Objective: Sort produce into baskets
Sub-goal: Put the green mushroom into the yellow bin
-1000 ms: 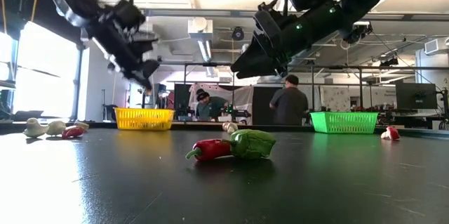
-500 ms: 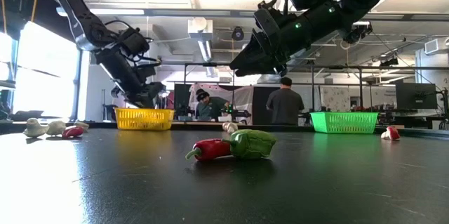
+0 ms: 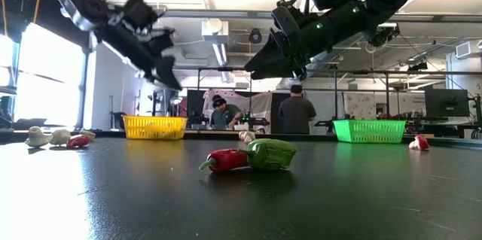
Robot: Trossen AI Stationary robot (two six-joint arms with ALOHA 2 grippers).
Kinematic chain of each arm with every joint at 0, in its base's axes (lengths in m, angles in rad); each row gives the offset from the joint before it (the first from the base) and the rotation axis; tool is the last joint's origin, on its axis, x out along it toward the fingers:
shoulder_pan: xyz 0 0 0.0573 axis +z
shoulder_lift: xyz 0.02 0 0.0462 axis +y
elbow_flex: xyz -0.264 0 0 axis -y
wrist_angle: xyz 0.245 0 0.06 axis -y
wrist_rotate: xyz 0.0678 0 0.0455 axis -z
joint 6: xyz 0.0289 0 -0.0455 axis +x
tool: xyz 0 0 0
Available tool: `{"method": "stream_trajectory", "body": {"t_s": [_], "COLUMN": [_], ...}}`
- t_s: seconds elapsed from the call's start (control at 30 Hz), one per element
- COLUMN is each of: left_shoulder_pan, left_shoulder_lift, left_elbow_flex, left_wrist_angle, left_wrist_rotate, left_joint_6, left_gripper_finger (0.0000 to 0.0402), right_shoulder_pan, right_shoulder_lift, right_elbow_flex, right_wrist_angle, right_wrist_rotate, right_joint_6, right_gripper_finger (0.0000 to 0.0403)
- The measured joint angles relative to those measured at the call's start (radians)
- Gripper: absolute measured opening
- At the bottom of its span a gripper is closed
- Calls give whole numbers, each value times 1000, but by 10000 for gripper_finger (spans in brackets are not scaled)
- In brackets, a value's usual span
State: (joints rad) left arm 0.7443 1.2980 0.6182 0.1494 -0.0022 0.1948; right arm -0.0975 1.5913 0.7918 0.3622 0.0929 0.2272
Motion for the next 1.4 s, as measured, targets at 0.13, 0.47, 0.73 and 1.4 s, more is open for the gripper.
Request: {"method": "stream_trajectory", "body": {"t_s": [0.13,0.47,0.73,1.4], "left_shoulder_pan": [-143,-467,-619,-653], "left_shoulder_lift": [-115,-312,-298,108], "left_elbow_flex": [1,1,7,257], "left_wrist_angle": [-114,-573,-808,-1267], "left_wrist_rotate": [41,42,35,5], "left_joint_6": [100,-74,-191,-59], "left_gripper_finger": [96,78,79,149], "right_shoulder_pan": [0,0,0,54], "right_shoulder_lift": [0,0,0,0], "right_elbow_flex": [0,0,0,0], "right_wrist_angle": [-1,0,2,10], "right_wrist_rotate": [0,-4,-4,-3], "right_joint_6": [-14,-26,-29,-27], "right_gripper_finger": [170,170,170,169]}}
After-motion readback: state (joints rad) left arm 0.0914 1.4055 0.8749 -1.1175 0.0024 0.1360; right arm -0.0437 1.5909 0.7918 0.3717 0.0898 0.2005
